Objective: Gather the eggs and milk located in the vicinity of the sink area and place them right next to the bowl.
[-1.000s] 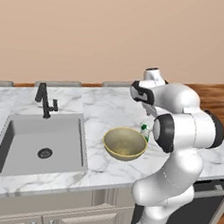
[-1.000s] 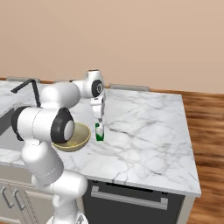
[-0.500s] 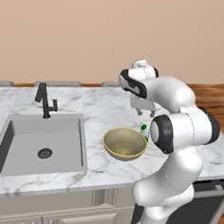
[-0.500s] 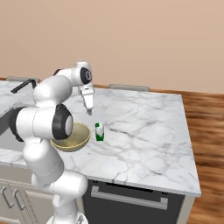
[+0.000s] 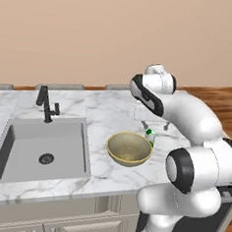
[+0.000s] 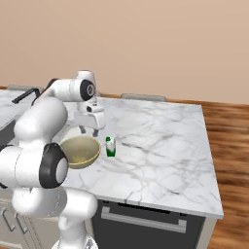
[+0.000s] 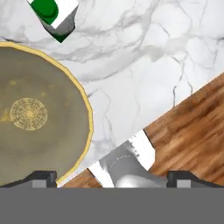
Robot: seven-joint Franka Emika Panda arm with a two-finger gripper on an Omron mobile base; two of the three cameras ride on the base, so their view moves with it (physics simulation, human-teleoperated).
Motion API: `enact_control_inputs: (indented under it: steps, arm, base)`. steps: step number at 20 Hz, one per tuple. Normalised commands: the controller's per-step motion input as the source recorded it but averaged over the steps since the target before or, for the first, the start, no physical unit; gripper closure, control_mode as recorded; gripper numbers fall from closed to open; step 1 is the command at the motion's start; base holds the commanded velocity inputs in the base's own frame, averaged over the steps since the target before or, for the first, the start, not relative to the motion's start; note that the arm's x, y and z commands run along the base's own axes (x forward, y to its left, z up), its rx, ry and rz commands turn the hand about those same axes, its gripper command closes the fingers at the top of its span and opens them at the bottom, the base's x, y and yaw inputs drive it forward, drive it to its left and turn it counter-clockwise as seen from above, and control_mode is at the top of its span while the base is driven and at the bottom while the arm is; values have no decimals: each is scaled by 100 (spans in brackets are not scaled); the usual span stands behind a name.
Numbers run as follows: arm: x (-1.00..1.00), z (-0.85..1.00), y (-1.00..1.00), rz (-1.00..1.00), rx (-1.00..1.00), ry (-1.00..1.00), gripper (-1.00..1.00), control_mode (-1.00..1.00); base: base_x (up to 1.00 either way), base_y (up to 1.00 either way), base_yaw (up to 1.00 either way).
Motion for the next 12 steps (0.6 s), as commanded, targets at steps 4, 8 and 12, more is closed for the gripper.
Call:
enact_control_inputs:
  steps: [4, 8, 12]
  arm:
    - [-41, 0, 0, 25, 73, -24, -100, -100]
    - [-2, 0, 9, 19, 23, -10, -100, -100]
    - [-2, 0, 8, 22, -25, 0, -100, -100]
  base:
    - [0, 0, 0]
    - [0, 0, 0]
    - [0, 0, 0]
